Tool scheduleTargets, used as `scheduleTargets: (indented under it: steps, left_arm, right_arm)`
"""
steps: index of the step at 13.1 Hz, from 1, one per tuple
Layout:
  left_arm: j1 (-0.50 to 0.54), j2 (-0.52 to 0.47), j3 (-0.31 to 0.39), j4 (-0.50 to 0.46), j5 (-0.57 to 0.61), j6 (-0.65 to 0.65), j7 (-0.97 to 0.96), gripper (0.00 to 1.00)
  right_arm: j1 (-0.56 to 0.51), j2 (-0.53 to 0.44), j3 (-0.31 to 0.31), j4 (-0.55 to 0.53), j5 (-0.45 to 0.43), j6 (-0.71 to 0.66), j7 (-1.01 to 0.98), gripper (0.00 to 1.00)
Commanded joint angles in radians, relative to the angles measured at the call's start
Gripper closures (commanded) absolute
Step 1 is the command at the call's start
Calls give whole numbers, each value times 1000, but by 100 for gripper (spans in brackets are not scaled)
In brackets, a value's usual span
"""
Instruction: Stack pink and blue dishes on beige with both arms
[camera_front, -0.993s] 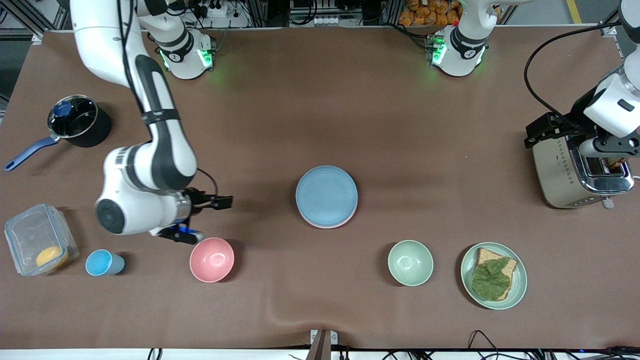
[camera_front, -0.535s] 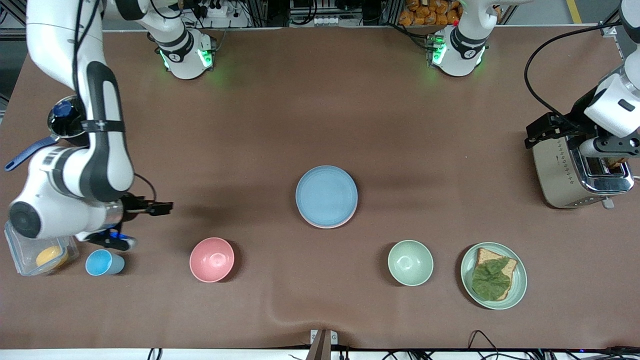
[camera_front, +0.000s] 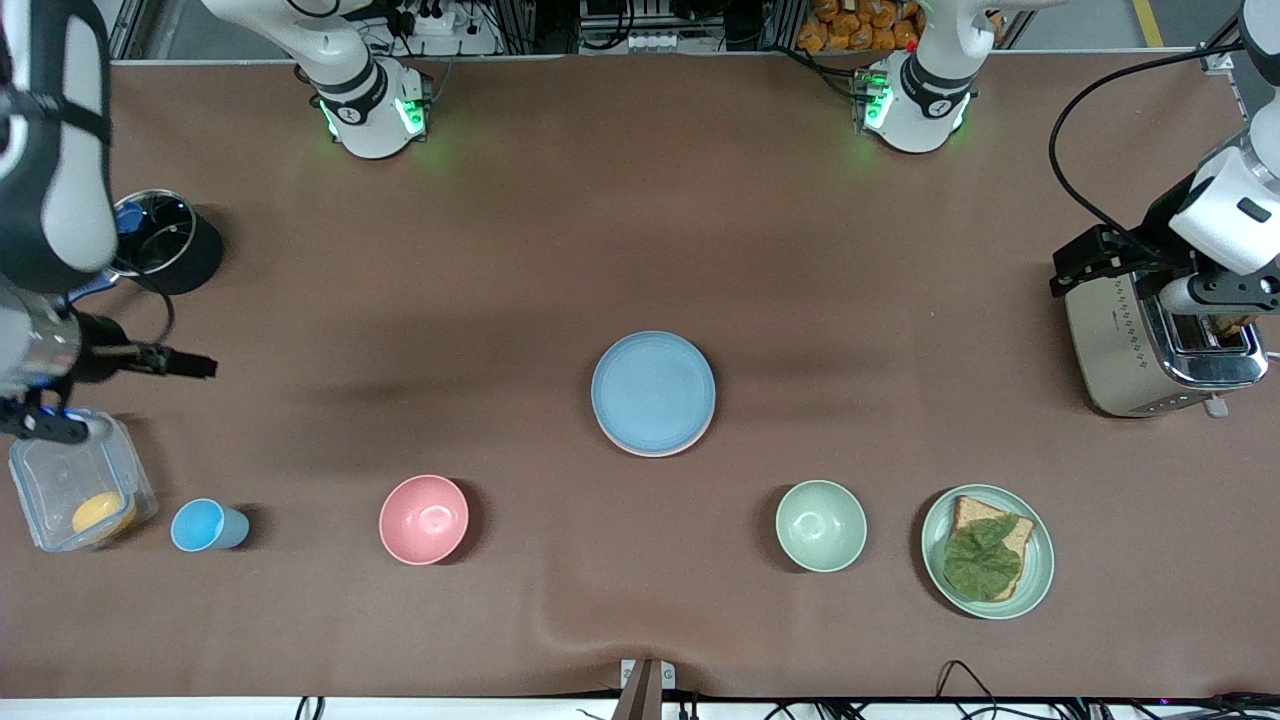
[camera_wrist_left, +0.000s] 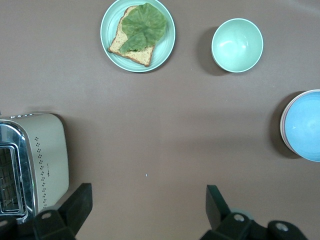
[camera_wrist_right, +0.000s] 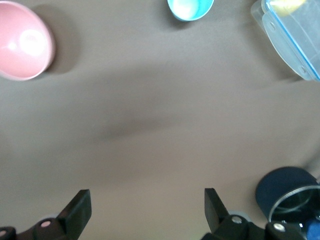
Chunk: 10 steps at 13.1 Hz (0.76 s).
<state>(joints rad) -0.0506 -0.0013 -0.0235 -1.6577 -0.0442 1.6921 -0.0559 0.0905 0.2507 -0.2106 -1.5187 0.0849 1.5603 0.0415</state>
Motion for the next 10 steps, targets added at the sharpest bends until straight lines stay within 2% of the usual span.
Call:
scheduleTargets:
  steps: [1, 5, 10]
  left_arm:
    - [6, -5, -6, 3, 18, 5, 14, 0]
    - [6, -5, -6, 3, 18, 5, 14, 0]
    - [9, -3, -4, 3, 18, 5, 13, 0]
  right_arm:
    - [-86, -125, 103, -66, -46, -52, 12, 0]
    - [-98, -214, 117, -42, -48, -129, 15, 0]
    - [-90, -171, 117, 26, -50, -120, 11, 0]
